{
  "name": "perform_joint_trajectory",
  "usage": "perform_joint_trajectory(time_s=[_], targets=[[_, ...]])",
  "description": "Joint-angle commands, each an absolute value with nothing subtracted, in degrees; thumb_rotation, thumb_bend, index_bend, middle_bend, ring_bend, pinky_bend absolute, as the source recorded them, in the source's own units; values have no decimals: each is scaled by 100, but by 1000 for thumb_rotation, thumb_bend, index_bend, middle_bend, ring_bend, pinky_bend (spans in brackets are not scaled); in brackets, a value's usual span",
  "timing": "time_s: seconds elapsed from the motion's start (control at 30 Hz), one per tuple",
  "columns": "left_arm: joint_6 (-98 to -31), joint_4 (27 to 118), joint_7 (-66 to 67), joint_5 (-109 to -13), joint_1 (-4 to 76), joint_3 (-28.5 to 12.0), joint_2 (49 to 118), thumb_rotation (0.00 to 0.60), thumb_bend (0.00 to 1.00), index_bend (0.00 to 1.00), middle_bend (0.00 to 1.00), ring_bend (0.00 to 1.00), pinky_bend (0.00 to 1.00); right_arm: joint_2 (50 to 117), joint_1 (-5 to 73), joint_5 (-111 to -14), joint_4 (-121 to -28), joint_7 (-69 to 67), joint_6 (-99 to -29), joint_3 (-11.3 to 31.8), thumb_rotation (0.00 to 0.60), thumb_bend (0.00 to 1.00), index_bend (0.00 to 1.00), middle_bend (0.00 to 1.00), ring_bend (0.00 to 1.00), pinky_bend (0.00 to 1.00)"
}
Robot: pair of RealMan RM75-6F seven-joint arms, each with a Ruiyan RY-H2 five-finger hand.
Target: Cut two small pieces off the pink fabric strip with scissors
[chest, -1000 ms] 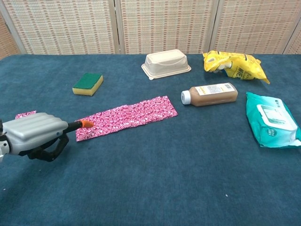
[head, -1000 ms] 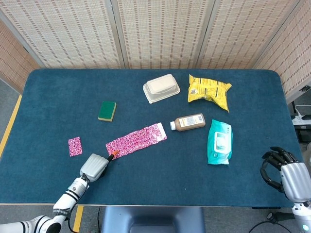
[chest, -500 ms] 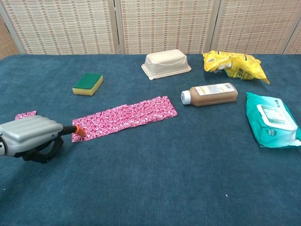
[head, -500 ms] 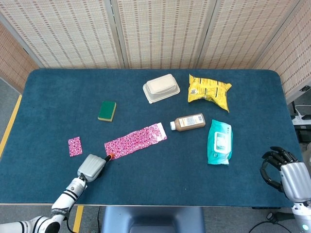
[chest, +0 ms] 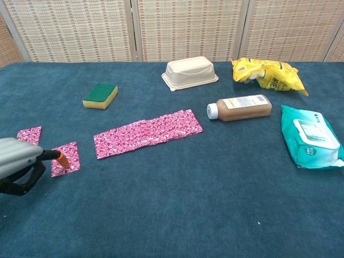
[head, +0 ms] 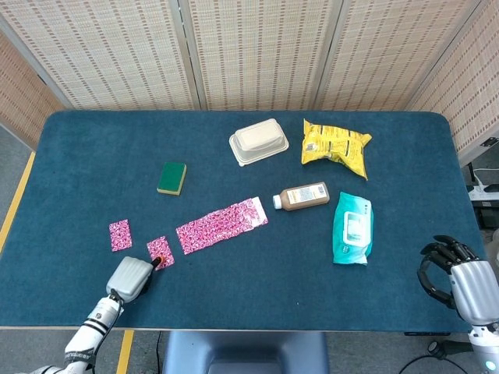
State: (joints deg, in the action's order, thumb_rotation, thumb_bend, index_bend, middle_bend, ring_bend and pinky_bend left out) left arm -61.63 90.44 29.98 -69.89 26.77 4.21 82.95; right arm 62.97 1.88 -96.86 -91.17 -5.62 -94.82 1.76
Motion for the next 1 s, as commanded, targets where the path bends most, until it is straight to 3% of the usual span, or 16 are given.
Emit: perform_joint_trajectory(time_s=[0.03, 0.37, 0.6, 0.67, 0.77, 0.87, 1.0], targets=[[-6363, 9117, 2903, -7062, 2473, 548, 8197, 600, 827, 265, 687, 773, 682, 6300, 192, -9676, -9117, -548, -9461, 173, 600, 315, 334, 414, 229, 356], [-6643, 9279, 2762, -7308, 2145, 725, 7970, 600, 827, 275, 687, 772, 682, 6315, 204, -9652, -9131, -503, -9409, 169, 600, 316, 334, 414, 229, 356], [-7245, 9330, 2525, -7774, 1991, 521, 7820, 600, 806, 258, 661, 759, 683, 6316, 200, -9638, -9133, -511, -9430, 186, 600, 316, 334, 414, 229, 356], [-7700, 9229, 2262, -8091, 1872, 413, 7791, 600, 741, 230, 599, 713, 678, 6311, 207, -9621, -9136, -520, -9411, 190, 600, 316, 334, 414, 229, 356], [-8211, 9014, 1845, -8471, 1700, 355, 7665, 600, 621, 132, 453, 563, 632, 6305, 209, -9623, -9138, -512, -9411, 193, 600, 316, 334, 413, 228, 356], [-8430, 8861, 1532, -8649, 1580, 370, 7496, 600, 573, 57, 286, 382, 531, 6335, 210, -9640, -9111, -507, -9447, 209, 600, 316, 334, 410, 229, 356], [-8662, 8672, 1141, -8732, 1381, 379, 7351, 600, 556, 37, 197, 276, 460, 6390, 222, -9603, -9088, -450, -9405, 217, 600, 316, 334, 410, 229, 356]])
